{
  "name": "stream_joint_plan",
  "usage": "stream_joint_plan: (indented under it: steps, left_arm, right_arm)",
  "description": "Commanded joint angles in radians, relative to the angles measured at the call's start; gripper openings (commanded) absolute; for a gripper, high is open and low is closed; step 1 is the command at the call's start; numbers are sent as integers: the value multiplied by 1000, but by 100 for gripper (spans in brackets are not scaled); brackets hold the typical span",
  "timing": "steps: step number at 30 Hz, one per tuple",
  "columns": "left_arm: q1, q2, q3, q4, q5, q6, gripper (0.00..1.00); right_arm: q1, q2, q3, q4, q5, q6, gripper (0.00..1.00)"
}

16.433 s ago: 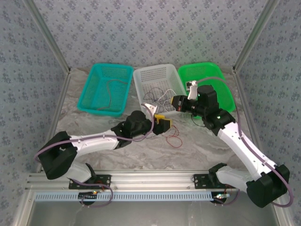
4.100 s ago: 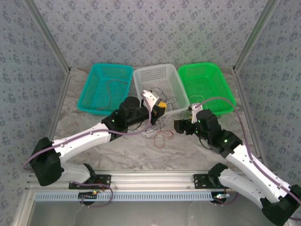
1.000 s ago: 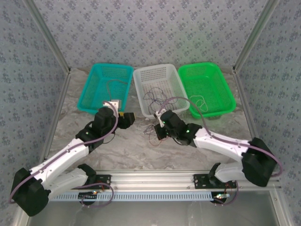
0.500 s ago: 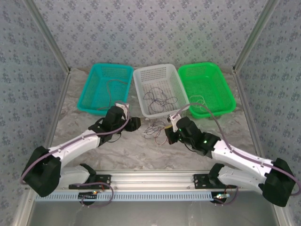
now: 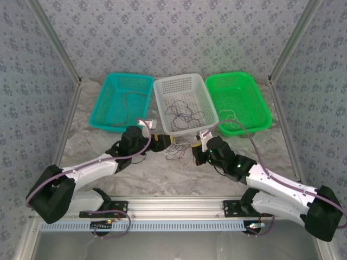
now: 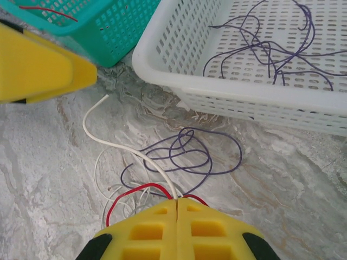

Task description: Untangle the cables

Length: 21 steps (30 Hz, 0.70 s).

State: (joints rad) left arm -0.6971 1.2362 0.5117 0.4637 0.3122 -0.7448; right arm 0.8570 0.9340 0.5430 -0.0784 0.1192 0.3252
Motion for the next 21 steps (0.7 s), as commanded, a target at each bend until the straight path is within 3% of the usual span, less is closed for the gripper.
stream_joint_plan:
  steps: [1, 5, 11, 21]
  left_arm:
    - [-30, -4, -10, 154, 3, -129, 63]
    - [-56, -1, -27, 230, -55, -257, 65]
    - [-87, -6, -17, 234, -107, -348, 68]
    - [-96, 43, 35, 266, -109, -375, 65]
  right_arm:
    - [0, -12, 2, 46, 49, 20, 0]
    - [8, -8, 3, 78, 85, 21, 0]
    - [21, 11, 11, 119, 130, 16, 0]
    - [60, 54, 21, 190, 131, 2, 0]
